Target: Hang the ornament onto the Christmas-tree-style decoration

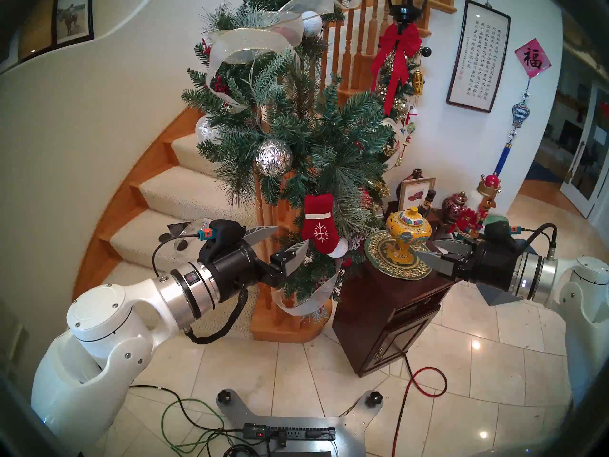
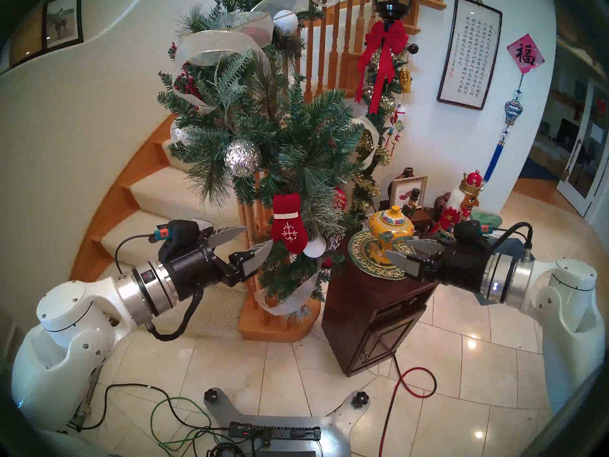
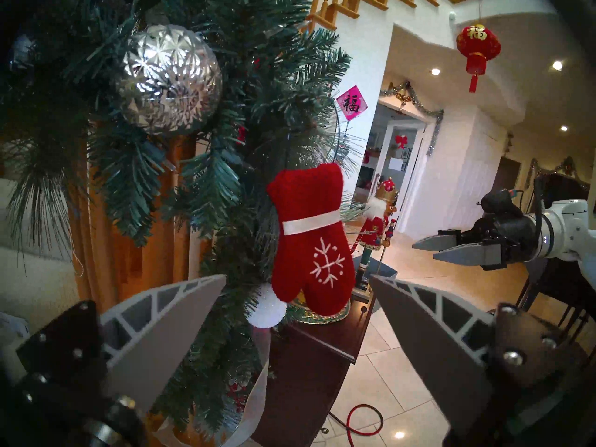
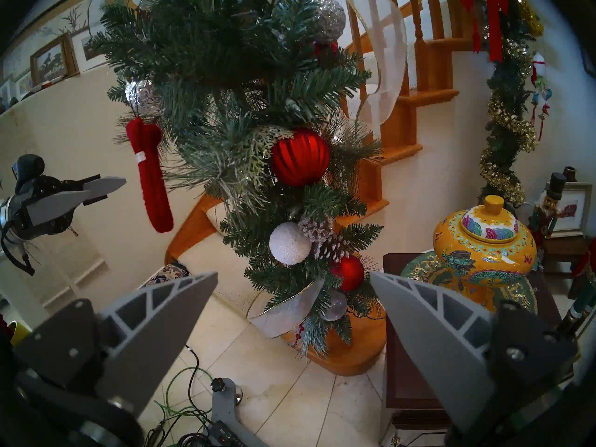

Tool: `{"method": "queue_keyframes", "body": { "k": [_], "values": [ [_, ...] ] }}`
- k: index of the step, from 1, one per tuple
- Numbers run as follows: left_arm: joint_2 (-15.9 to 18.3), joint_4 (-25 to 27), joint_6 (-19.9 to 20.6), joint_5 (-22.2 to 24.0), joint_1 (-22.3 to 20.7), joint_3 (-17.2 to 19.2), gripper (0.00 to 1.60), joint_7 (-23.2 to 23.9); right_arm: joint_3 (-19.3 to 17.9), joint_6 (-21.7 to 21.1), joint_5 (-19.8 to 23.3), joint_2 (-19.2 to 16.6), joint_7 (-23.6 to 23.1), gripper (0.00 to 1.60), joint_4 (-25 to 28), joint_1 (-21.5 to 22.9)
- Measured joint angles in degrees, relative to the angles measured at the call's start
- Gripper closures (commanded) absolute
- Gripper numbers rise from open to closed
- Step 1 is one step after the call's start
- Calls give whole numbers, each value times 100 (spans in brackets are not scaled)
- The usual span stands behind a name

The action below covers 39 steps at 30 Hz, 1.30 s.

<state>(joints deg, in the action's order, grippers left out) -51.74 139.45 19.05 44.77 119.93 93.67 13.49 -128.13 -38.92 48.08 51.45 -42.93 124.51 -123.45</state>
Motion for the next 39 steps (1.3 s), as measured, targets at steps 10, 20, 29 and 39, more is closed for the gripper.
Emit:
{"method": "queue_keyframes", "body": {
  "k": [10, 20, 29, 39],
  "values": [
    [-153, 0, -415, -387, 543, 22, 0, -24, 0, 0, 0, 0, 0, 0, 0, 0],
    [-321, -2, -1004, -1047, 1044, -233, 0, -260, 0, 0, 0, 0, 0, 0, 0, 0],
    [-469, -3, -1386, -1520, 1277, -475, 0, -521, 0, 0, 0, 0, 1, 0, 1, 0],
    [-574, -3, -1520, -1742, 1360, -646, 0, -739, 0, -1, 0, 0, 1, 0, 1, 0]
  ]
}}
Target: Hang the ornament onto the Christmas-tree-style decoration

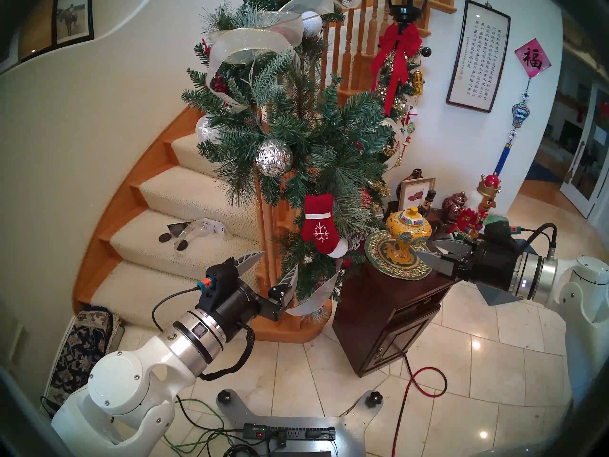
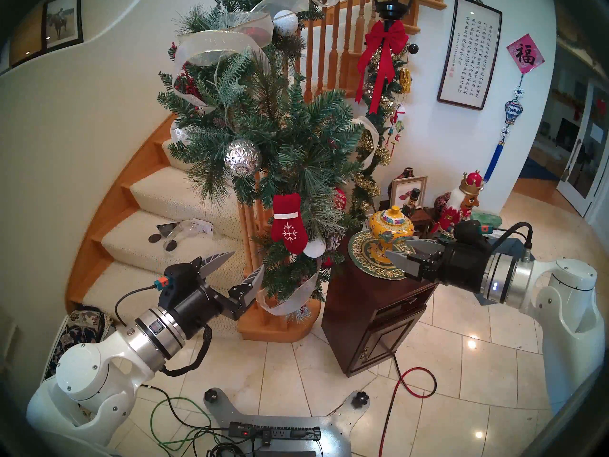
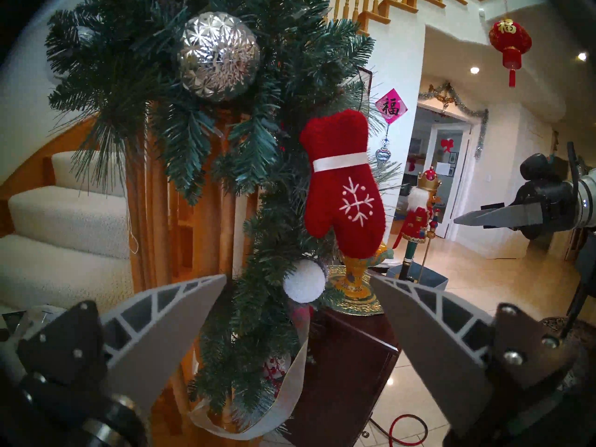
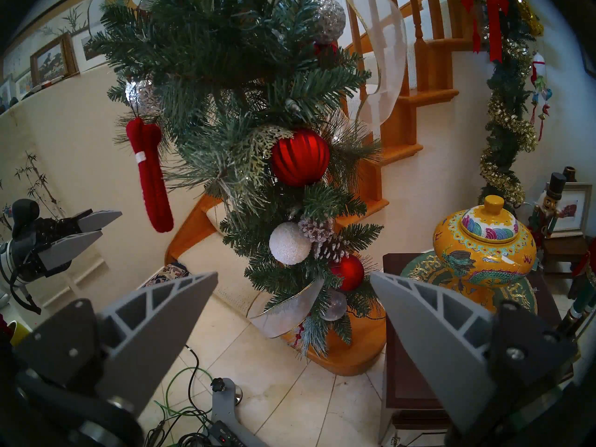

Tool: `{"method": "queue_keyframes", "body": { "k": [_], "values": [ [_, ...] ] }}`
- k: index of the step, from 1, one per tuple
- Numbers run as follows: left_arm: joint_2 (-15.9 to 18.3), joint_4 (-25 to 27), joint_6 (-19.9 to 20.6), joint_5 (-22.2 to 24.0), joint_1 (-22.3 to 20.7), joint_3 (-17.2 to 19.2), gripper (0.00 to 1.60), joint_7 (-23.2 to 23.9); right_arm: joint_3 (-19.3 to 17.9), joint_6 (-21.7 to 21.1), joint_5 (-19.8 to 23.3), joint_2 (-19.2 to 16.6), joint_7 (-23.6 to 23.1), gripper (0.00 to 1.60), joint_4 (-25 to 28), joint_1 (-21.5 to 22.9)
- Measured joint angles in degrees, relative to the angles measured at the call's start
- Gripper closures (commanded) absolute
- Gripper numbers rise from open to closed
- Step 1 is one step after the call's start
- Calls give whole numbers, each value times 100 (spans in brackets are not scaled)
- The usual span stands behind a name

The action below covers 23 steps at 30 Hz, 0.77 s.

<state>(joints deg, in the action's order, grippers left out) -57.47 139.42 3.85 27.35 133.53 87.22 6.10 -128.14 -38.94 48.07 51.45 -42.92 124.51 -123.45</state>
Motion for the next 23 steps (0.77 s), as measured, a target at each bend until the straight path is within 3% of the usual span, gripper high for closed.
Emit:
{"method": "queue_keyframes", "body": {
  "k": [23],
  "values": [
    [-70, 0, 10, 100, -39, -100, 0, -165, -1, 1, 0, 0, 0, 0, 0, 0]
  ]
}}
